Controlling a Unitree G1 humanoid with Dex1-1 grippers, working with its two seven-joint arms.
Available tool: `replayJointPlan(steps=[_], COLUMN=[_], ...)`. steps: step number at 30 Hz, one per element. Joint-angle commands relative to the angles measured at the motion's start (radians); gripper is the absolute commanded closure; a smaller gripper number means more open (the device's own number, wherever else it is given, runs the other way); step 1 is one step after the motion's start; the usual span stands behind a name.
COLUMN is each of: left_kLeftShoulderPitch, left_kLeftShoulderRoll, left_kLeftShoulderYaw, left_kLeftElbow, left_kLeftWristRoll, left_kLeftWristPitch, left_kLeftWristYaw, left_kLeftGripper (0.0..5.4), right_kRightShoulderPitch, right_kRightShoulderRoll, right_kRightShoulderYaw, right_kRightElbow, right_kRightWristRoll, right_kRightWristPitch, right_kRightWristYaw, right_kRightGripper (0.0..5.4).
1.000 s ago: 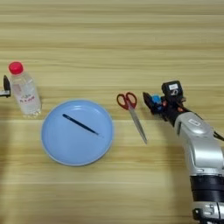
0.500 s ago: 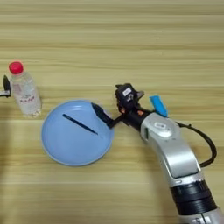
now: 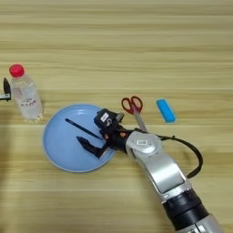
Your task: Move the objects on the table
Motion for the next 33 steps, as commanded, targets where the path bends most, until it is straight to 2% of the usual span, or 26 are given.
replayJointPlan(steps=[1,13,33], left_kLeftShoulderPitch=[0.005,0.009,0.010], left_kLeftShoulderRoll=[-0.005,-0.007,-0.011], left_kLeftShoulderYaw=[-0.005,-0.007,-0.007], left_kLeftElbow=[-0.014,-0.023,-0.028], left_kLeftWristRoll=[0.003,0.004,0.005], left_kLeftWristPitch=[0.017,0.021,0.024], left_kLeftWristYaw=[0.004,0.006,0.007], left_kLeftGripper=[0.00,0.00,0.00], right_kRightShoulderPitch=[-0.019,-0.018,-0.009], right_kRightShoulderRoll=[0.015,0.041,0.038], right_kRightShoulderYaw=[0.009,0.042,0.057], right_kRightElbow=[0.050,0.089,0.087], right_kRightWristRoll=[-0.017,-0.043,-0.055], right_kRightWristPitch=[-0.007,0.018,0.025], right_kRightWristYaw=[0.004,0.024,0.031], right_kRightGripper=[0.04,0.04,2.25])
